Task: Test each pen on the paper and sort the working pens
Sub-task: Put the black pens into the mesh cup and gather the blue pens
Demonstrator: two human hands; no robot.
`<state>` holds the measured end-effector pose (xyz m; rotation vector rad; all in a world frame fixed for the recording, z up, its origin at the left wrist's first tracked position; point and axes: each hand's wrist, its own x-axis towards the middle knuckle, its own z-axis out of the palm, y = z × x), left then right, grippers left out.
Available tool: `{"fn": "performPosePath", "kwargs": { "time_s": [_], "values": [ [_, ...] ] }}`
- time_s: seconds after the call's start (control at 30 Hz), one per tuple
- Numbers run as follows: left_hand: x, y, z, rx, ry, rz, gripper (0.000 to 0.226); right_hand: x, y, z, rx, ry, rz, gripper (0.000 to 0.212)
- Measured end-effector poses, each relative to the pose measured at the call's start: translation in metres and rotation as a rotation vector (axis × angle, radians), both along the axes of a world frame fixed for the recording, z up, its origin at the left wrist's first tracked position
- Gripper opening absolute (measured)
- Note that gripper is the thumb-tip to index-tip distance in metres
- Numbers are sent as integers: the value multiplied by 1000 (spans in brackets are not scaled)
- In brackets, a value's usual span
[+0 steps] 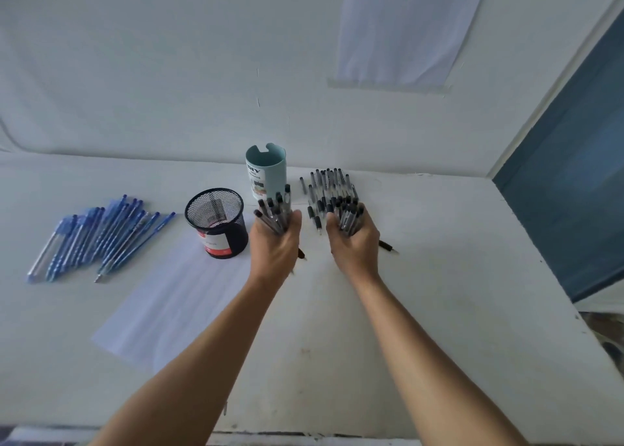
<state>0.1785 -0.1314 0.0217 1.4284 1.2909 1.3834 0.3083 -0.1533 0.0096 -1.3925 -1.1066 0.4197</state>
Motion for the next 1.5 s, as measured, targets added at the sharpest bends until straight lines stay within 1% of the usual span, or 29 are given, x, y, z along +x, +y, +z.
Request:
{"fn": "performPosePath", "kwargs": {
  "time_s": [0.1, 0.2, 0.27, 0.33, 0.43, 0.47, 0.53, 0.63, 0.67, 0.73, 0.77, 0.83, 0.9, 0.93, 0.97, 1.03, 1.07, 1.1, 1.13, 1.23, 1.33, 1.37, 1.4, 1.47, 1.5],
  "values": [
    [-16, 12, 15, 15, -46, -4, 37, -25, 9, 13, 29, 3, 56, 16],
    [-34, 21, 37, 19, -121, 46, 35, -53, 22, 34, 54, 98, 115, 19],
    [-50, 27, 52, 67, -129, 145, 36, -72, 34, 50, 82, 182, 116, 15],
    [-68, 37, 65, 127, -178, 273, 39, -93, 46, 64, 102, 284, 119, 5],
    [-91, 55, 73, 174, -226, 424, 47, -121, 65, 75, 99, 396, 82, 17],
    [-95, 59, 71, 169, -227, 433, 46, -128, 71, 76, 98, 411, 63, 19],
    [-101, 63, 64, 131, -191, 407, 35, -139, 80, 74, 88, 449, 16, 19],
    [-108, 70, 45, 40, -106, 326, 22, -148, 86, 66, 73, 523, -32, 9],
    [-111, 73, 42, 0, -85, 303, 21, -150, 87, 64, 74, 539, -33, 7],
    [-115, 79, 40, -52, -72, 268, 25, -152, 89, 61, 69, 544, -36, 11],
    [-116, 80, 42, -55, -82, 255, 25, -152, 90, 61, 71, 545, -37, 12],
    [-117, 79, 46, -50, -133, 231, 31, -153, 91, 61, 83, 544, -39, 7],
    [-118, 77, 48, -53, -199, 201, 44, -154, 91, 62, 86, 523, -42, 8],
    [-120, 76, 48, -46, -203, 186, 45, -155, 92, 61, 89, 516, -39, 10],
    [-122, 75, 48, -29, -192, 175, 41, -155, 93, 60, 94, 512, -39, 14],
    [-126, 75, 46, 24, -182, 162, 23, -157, 95, 57, 105, 488, -50, 30],
    [-127, 74, 45, 45, -185, 162, 13, -158, 96, 56, 118, 476, -56, 36],
    [-128, 74, 43, 55, -192, 167, 9, -158, 97, 56, 133, 459, -56, 38],
    [-129, 74, 41, 57, -205, 179, 10, -159, 98, 56, 146, 433, -46, 37],
    [-133, 74, 36, 66, -245, 248, 22, -164, 99, 58, 171, 366, 28, 24],
    [-136, 74, 30, 85, -332, 263, 28, -170, 98, 58, 141, 305, 104, 22],
    [-137, 73, 27, 91, -360, 264, 29, -171, 98, 56, 122, 255, 125, 20],
    [-139, 73, 23, 91, -370, 269, 31, -172, 96, 52, 116, 159, 124, 19],
    [-142, 73, 15, 65, -348, 280, 33, -173, 92, 42, 158, -105, 44, 24],
    [-143, 72, 11, 42, -345, 279, 34, -173, 90, 35, 160, -197, -15, 25]
  ]
}}
